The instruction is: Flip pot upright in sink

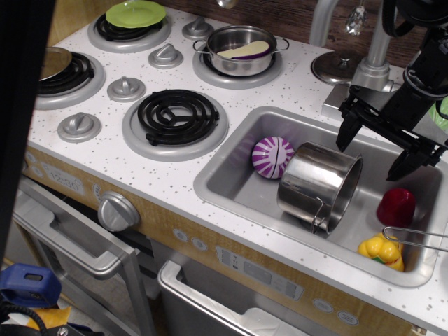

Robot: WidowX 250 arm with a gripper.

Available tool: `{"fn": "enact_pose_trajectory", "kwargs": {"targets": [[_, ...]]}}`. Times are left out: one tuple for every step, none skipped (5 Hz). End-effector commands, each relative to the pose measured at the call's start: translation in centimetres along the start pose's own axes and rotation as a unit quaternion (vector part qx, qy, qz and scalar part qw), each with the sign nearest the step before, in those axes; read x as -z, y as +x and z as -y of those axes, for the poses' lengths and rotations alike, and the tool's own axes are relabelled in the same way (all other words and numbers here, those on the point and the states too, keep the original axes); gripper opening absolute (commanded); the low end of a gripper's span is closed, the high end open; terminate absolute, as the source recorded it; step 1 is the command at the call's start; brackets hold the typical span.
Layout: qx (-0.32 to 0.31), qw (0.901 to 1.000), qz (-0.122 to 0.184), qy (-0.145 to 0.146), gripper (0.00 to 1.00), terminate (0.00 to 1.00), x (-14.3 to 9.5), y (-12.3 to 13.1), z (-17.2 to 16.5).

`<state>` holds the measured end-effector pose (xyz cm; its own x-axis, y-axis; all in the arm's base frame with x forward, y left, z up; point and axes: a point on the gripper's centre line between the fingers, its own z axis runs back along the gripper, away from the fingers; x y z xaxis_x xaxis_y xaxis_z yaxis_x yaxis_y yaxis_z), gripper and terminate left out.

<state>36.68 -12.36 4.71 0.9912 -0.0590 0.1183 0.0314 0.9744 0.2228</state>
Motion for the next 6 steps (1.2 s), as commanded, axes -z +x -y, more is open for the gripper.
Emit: {"fn": "enact_pose_trajectory", "kwargs": {"targets": [[0.0,1.0,0.0,0.0,1.0,0.0,0.0,0.0,0.0],[0.021,0.9983,0.004,0.054,1.0,0.0,-0.1,0.6,0.1],[0.052,0.9904,0.01,0.128,1.0,0.0,0.1,1.2,-0.1],[0.072,0.9835,0.025,0.164,1.0,0.0,1.4,1.0,-0.4],[0.094,0.9739,0.028,0.205,1.0,0.0,3.0,0.3,-1.0],[0.107,0.9707,-0.001,0.215,1.0,0.0,3.7,-0.1,-2.5]]}}
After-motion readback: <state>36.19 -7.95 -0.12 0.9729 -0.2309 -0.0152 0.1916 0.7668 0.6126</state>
